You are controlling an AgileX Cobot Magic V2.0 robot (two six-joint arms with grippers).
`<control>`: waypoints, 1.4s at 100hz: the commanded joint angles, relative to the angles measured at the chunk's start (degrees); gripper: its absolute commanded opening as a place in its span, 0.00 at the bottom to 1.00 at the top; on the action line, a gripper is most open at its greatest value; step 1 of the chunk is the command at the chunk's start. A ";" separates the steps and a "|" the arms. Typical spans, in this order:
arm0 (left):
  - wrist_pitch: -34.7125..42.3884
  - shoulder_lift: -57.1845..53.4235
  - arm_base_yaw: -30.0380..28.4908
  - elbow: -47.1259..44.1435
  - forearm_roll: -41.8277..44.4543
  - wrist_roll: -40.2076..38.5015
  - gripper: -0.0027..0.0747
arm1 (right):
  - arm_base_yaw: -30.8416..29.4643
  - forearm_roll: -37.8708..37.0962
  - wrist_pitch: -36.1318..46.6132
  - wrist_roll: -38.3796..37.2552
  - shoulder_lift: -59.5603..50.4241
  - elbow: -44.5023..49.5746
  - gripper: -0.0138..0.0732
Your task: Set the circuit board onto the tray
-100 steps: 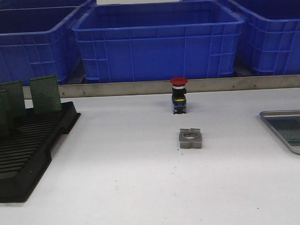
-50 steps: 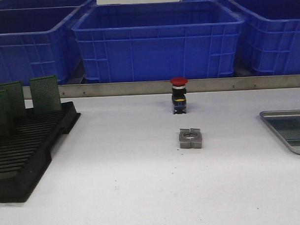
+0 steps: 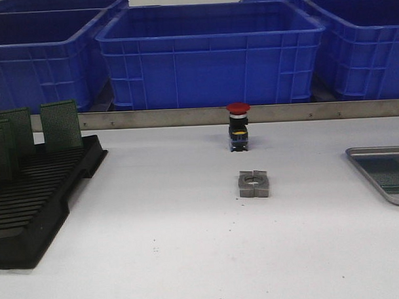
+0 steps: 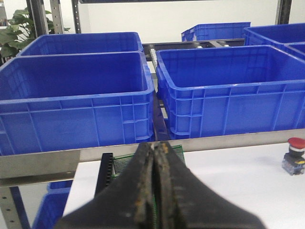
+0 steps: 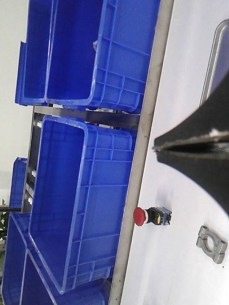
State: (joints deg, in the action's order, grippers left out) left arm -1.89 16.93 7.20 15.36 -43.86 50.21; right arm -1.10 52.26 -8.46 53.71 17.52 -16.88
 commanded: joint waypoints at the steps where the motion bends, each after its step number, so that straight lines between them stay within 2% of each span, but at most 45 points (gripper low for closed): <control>1: 2.87 0.38 -0.02 1.58 6.64 -5.11 0.01 | -0.01 0.86 3.11 -0.04 0.31 -1.51 0.08; 13: 2.87 0.33 -0.02 1.18 30.16 -28.53 0.01 | -0.01 0.86 3.11 -0.04 0.31 -1.51 0.08; 16: 3.10 0.21 -0.02 0.99 35.80 -32.96 0.01 | -0.01 0.86 3.11 -0.04 0.31 -1.51 0.08; 23: 3.43 -0.48 -0.02 -0.22 41.29 -38.57 0.01 | -0.01 0.86 3.11 -0.04 0.31 -1.51 0.08; 33: 4.22 -2.90 -0.39 -2.81 42.54 -38.68 0.01 | -0.01 0.86 3.11 -0.04 0.31 -1.51 0.08; 47: 4.38 -8.58 -2.36 -7.23 47.30 -43.02 0.01 | -0.01 0.86 3.11 -0.04 0.31 -1.51 0.08; 78: 4.38 -19.05 -3.25 -16.33 48.81 -43.51 0.01 | -0.01 0.86 3.11 -0.04 0.31 -1.51 0.08; 94: 4.25 -18.97 -3.25 -17.91 51.79 -48.17 0.01 | -0.01 0.86 2.97 -0.04 0.31 -1.51 0.08; 140: 4.37 -18.97 -3.25 -17.91 51.57 -48.28 0.01 | -0.01 0.86 2.92 -0.04 0.31 -1.51 0.08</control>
State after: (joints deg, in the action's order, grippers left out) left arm -1.97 -0.23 4.13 -0.35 7.95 2.57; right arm -1.10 52.26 -8.46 53.71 17.52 -16.88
